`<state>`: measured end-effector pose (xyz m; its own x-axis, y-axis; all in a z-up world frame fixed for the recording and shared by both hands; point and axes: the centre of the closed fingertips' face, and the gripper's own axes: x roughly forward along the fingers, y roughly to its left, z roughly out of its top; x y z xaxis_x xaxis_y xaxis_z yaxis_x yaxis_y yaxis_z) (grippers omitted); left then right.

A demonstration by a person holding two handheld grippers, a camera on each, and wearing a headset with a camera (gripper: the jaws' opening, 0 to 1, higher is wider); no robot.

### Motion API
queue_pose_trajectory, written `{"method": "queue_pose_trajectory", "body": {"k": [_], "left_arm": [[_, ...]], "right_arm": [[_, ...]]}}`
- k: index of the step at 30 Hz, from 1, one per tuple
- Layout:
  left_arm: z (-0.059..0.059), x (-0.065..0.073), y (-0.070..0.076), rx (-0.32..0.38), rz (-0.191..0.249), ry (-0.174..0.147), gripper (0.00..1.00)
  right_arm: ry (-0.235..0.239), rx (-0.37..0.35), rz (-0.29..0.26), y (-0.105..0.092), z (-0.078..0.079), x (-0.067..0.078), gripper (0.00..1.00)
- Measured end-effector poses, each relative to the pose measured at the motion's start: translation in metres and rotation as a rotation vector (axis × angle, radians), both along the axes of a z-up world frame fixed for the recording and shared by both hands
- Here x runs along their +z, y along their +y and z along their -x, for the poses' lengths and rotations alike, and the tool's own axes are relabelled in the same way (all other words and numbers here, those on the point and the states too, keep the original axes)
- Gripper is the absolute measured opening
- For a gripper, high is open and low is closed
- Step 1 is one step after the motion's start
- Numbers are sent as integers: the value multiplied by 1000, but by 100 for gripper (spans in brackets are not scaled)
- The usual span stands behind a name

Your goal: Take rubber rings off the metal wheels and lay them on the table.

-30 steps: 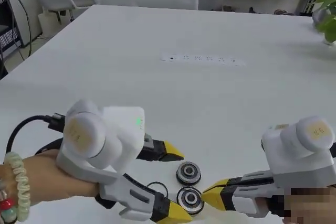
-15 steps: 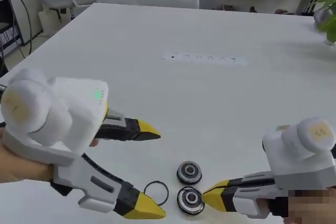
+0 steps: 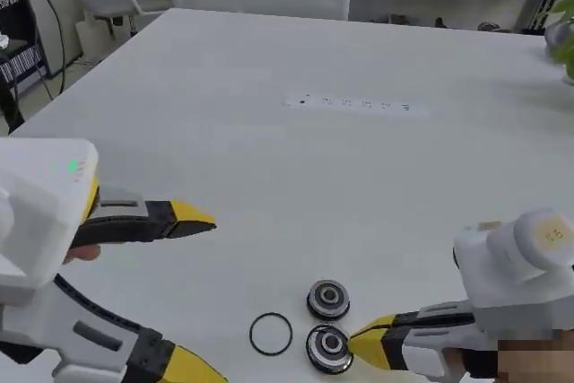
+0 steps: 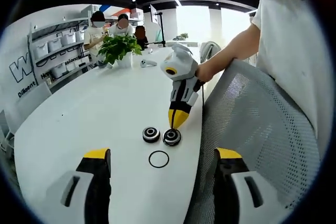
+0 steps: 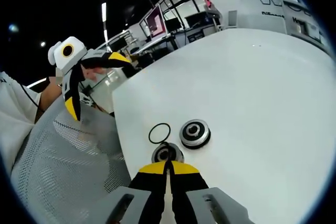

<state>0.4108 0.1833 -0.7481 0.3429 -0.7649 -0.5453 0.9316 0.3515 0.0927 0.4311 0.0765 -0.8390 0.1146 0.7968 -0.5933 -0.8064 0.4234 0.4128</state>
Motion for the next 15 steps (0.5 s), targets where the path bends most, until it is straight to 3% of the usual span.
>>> {"method": "queue_pose_trajectory", "body": {"k": [8, 15], "left_arm": [[3, 0, 26, 122, 29, 2, 80], [5, 0, 38, 213, 77, 4, 82]], "right_arm": [[1, 13, 3, 2, 2, -1, 0], [3, 12, 0, 2, 2, 0, 0]]}}
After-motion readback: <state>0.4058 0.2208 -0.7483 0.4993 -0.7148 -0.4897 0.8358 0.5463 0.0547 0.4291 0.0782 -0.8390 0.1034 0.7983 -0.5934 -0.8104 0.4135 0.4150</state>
